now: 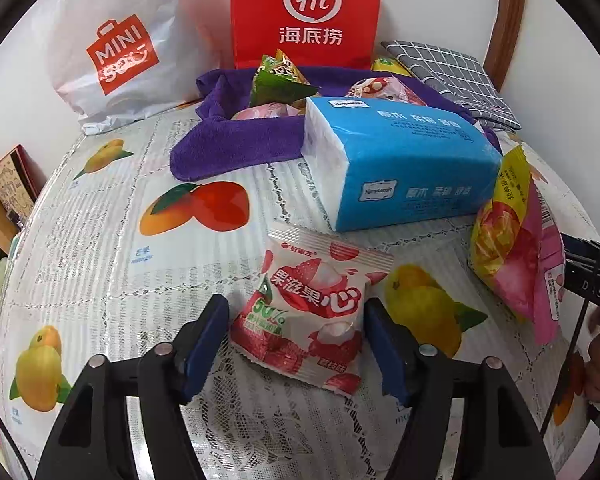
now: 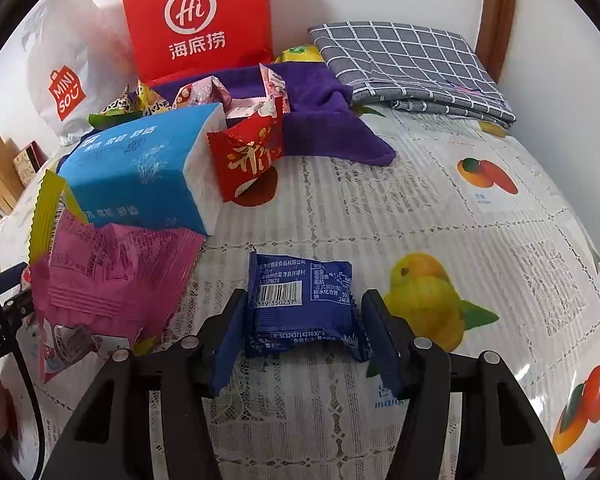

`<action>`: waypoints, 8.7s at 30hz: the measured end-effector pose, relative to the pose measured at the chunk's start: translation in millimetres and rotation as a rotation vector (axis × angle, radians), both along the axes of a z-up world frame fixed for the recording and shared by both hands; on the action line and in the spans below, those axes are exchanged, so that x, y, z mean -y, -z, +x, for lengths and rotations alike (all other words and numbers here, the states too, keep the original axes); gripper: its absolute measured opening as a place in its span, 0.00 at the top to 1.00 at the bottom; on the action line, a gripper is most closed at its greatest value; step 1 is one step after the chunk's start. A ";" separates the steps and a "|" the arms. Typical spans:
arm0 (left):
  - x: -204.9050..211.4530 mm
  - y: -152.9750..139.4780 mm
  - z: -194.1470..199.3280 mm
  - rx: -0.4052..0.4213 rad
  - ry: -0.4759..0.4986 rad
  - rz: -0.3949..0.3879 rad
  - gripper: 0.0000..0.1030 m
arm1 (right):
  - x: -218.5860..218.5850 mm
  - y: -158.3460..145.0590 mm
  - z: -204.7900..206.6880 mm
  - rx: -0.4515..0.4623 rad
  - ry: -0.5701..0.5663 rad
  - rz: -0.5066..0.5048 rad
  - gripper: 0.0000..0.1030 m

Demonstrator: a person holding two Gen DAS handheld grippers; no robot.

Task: Organize snacks
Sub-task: 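Carry the strawberry packet with the left tool while the right tool carries the blue packet to the towel, then lower both packets onto the purple towel and open both tools, then withdraw both open tools from the towel, then grasp the red-and-gold snack packet with the right tool and lift it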

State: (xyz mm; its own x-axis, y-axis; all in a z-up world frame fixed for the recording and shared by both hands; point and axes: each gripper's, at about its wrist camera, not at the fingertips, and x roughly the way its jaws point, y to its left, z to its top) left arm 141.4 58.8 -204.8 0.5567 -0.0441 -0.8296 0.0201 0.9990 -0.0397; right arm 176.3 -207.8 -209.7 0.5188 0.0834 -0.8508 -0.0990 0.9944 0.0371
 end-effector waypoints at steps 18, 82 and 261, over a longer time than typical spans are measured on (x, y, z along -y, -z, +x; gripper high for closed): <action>-13.2 -7.0 -6.7 -0.012 -0.021 -0.089 0.55 | 13.8 -11.8 -7.0 0.053 0.081 0.020 0.56; -14.8 -122.6 87.9 0.138 -0.084 -0.036 0.56 | -22.0 -128.1 97.2 0.280 -0.065 0.117 0.56; 0.8 -74.4 32.2 -0.033 -0.074 -0.225 0.30 | 6.8 8.3 109.6 -0.079 -0.090 0.085 0.44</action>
